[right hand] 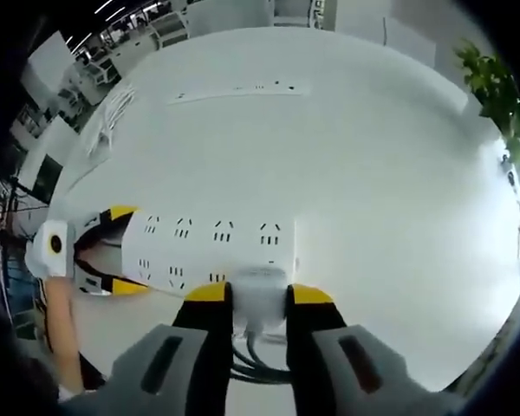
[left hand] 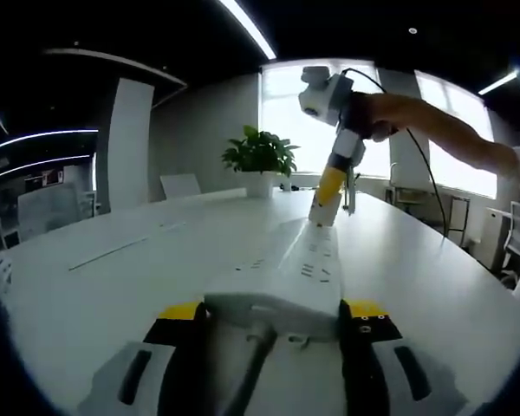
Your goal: Straighten the power strip on the desk, plug the charger into it
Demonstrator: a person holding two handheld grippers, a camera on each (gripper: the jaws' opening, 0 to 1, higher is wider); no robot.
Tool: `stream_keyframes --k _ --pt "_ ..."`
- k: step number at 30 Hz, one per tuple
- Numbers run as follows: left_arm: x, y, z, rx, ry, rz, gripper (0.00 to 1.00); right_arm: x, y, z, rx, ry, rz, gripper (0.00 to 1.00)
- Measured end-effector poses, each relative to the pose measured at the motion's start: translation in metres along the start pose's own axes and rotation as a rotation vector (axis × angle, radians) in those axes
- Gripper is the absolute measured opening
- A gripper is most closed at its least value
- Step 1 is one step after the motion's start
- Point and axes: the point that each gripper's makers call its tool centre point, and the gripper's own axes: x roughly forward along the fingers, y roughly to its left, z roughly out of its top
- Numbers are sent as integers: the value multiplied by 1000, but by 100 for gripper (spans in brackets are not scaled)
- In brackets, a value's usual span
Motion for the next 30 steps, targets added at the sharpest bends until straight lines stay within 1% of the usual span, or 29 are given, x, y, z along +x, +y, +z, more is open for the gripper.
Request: stream_keyframes --k 2,3,5,8,10,13,15,17,20,24,30 --pt "0 1 0 0 0 0 63 0 1 -2 -7 28 2 20" --pt "0 1 0 0 0 0 63 1 1 0 -5 30 1 20" --pt "0 1 0 0 0 -1 63 1 0 1 -15 55 -4 20" --pt "0 1 0 0 0 -1 63 2 0 -1 -7 68 -8 20" --pt "0 1 0 0 0 -1 63 2 0 0 -7 65 -10 20" --pt "0 1 0 0 1 1 63 3 1 -4 -11 66 -12 21" --pt "0 1 0 0 1 2 63 3 1 -4 -11 70 -13 21" --pt "0 1 0 0 1 2 63 4 -1 0 2 73 -11 21" --pt "0 1 0 -1 1 2 63 5 -1 0 13 83 -7 21" --pt "0 1 0 -1 1 3 63 7 -1 3 2 90 -13 21" --pt "0 1 0 -2 2 6 63 10 2 -5 -2 94 -42 22"
